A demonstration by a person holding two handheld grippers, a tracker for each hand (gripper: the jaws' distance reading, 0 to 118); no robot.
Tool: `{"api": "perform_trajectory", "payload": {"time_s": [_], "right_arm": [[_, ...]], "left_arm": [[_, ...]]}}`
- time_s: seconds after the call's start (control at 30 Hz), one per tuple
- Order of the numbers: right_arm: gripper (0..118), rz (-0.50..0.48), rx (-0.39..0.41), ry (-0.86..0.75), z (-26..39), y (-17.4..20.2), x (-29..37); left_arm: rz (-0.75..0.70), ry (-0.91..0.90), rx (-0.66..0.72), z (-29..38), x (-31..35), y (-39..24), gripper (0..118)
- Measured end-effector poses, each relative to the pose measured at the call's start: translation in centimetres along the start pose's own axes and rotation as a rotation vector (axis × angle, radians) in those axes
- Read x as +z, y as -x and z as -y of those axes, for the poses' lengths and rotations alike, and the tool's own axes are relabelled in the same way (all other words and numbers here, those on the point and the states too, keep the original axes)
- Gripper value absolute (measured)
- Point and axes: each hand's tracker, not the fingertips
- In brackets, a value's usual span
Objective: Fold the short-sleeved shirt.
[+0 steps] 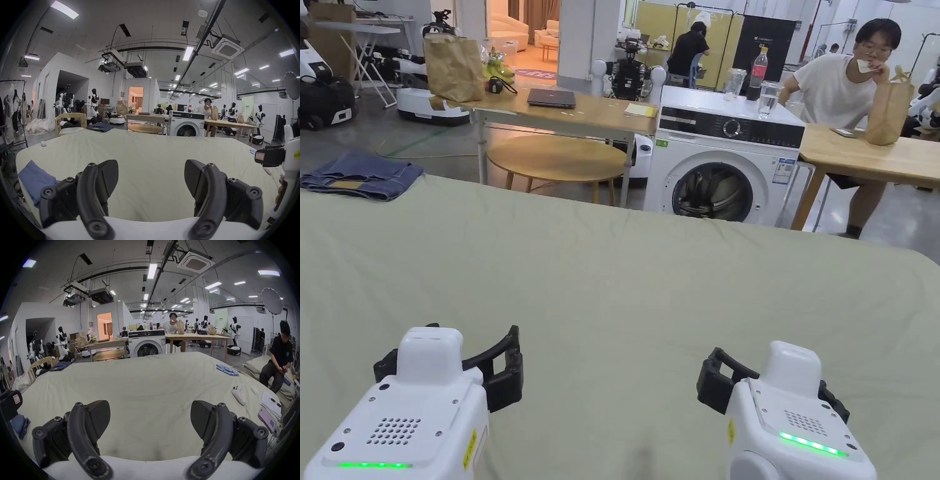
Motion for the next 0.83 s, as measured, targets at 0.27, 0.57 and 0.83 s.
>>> {"api": "perform_trajectory", "payload": {"time_s": [0.27,0.57,0.83], "right_arm": [[102,-0.003,0.018,0.007,-0.2,-0.1,-0.3],[102,-0.003,0.057,-0.015,-0.1,-0.1,-0.8],[102,-0.036,0.023,0.052,-0.2,-0.6,-1.9]], "left_arm": [[0.025,-0.003,-0.006,-0.5,-0.5,-0.2,85],[0.025,-0.013,-0.092,-0.7,-0.9,-1.2,85],[0.034,-0.011,-0.092,-0.9,-1.5,-1.0,85]]}}
